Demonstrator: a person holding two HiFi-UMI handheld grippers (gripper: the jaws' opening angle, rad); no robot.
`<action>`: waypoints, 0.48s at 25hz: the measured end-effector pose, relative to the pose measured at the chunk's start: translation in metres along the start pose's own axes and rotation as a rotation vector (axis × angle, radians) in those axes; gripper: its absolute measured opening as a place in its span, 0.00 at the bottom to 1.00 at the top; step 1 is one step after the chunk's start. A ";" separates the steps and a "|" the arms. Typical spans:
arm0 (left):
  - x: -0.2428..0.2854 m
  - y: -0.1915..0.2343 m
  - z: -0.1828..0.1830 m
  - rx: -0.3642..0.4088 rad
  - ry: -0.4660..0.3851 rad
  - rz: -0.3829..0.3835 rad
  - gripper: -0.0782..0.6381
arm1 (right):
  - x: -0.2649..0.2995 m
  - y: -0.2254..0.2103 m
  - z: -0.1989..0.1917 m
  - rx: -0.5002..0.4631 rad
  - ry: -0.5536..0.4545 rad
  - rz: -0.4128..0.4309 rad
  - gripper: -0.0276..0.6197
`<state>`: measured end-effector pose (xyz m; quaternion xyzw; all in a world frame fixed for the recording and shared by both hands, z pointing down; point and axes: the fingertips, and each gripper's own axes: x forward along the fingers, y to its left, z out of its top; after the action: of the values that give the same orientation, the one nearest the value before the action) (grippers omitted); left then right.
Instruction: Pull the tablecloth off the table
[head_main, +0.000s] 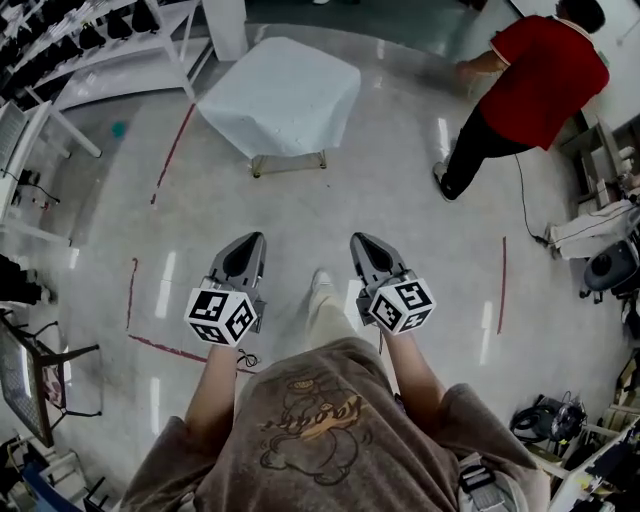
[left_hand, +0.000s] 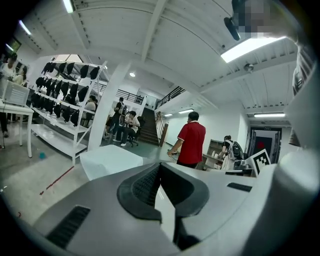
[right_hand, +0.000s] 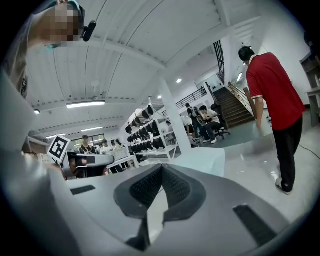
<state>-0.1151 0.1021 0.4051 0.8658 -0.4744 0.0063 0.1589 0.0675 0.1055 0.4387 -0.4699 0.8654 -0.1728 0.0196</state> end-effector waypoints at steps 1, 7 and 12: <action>0.014 0.003 0.004 -0.003 0.003 0.006 0.13 | 0.010 -0.009 0.007 0.002 0.003 0.009 0.05; 0.102 0.011 0.034 -0.005 0.000 0.020 0.13 | 0.059 -0.074 0.051 0.007 0.009 0.038 0.05; 0.155 0.022 0.054 -0.015 0.000 0.047 0.13 | 0.092 -0.118 0.079 0.014 0.012 0.058 0.05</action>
<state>-0.0553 -0.0515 0.3850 0.8532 -0.4946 0.0063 0.1654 0.1267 -0.0514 0.4137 -0.4434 0.8775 -0.1811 0.0229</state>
